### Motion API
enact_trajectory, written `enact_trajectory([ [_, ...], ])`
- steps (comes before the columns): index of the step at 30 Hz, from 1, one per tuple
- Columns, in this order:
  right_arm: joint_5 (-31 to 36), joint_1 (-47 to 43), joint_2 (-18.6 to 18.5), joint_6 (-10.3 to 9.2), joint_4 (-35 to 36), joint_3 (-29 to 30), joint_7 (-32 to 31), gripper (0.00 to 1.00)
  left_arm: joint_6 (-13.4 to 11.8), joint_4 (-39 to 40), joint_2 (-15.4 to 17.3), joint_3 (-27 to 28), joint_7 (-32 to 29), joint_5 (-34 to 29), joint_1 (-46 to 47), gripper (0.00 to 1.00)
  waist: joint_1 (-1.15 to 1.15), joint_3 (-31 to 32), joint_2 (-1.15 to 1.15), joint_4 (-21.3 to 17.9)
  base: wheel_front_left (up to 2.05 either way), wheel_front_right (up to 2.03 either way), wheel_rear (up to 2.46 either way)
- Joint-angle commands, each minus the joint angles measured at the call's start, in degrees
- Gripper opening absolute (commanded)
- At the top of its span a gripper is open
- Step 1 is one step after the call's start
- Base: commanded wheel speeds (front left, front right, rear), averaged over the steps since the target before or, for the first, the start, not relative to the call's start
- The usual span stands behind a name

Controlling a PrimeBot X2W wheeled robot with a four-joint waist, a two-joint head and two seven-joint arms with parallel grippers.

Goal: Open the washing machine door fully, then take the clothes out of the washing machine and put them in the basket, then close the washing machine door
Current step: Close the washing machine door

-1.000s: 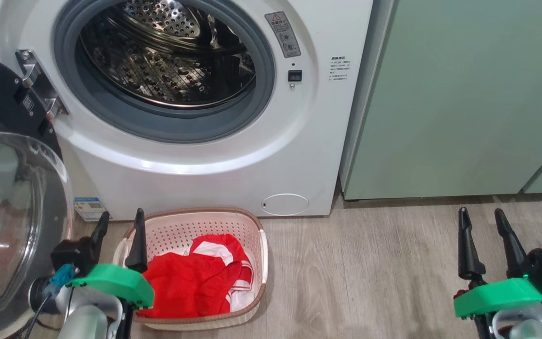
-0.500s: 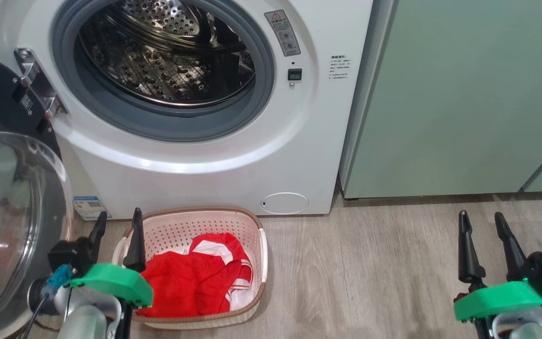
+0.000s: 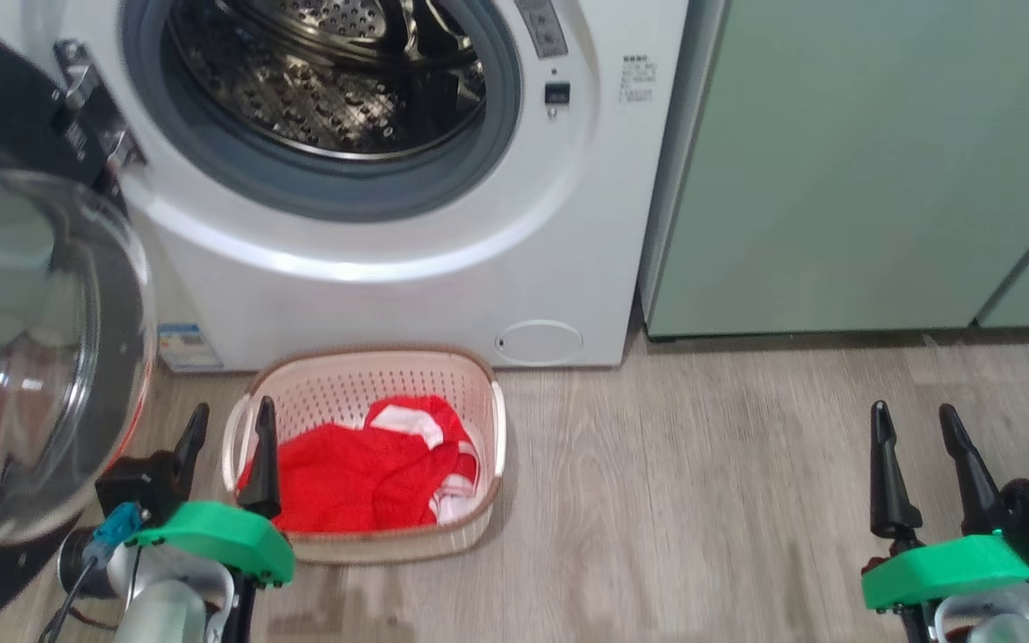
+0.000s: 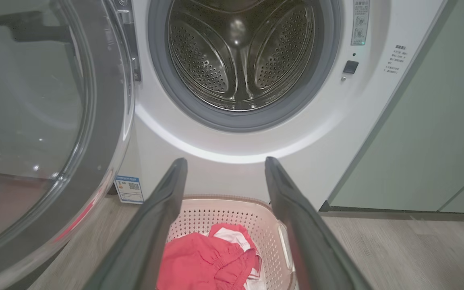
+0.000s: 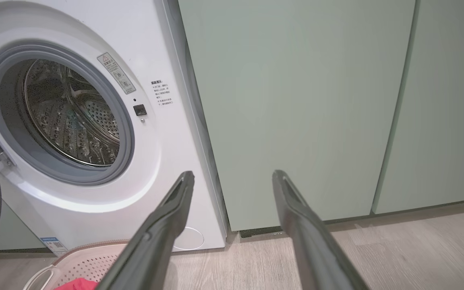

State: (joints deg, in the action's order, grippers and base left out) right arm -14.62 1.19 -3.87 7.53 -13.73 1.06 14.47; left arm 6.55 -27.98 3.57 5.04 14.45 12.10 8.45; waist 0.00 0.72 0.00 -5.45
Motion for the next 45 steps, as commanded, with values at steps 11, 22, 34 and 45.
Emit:
enact_trajectory([
  [11,0.23,0.76,-0.38,-0.04,1.5,-0.91,0.53,1.0,0.66,2.19,0.44,1.41,0.55,-0.27,1.44,1.0,0.0,0.56,0.0,0.14,-1.56,1.4,0.16],
  [22,0.26,0.56,-0.51,-0.04,1.67,-0.4,0.53,1.0,0.77,2.7,0.21,1.11,0.55,-0.79,1.28,1.0,0.0,0.84,0.0,0.8,-0.09,0.09,0.0],
  [34,0.05,0.13,-0.11,-0.04,2.08,-0.01,0.53,1.0,0.0,3.49,-0.31,1.14,0.55,-1.84,1.49,1.0,0.0,0.59,0.0,7.86,0.0,0.0,0.0],
  [45,-0.09,1.33,0.39,-0.04,2.1,-0.25,0.53,1.0,-0.62,3.15,-0.46,1.72,0.55,-2.28,2.3,1.0,0.0,-0.04,0.0,20.54,0.0,0.0,0.0],
])
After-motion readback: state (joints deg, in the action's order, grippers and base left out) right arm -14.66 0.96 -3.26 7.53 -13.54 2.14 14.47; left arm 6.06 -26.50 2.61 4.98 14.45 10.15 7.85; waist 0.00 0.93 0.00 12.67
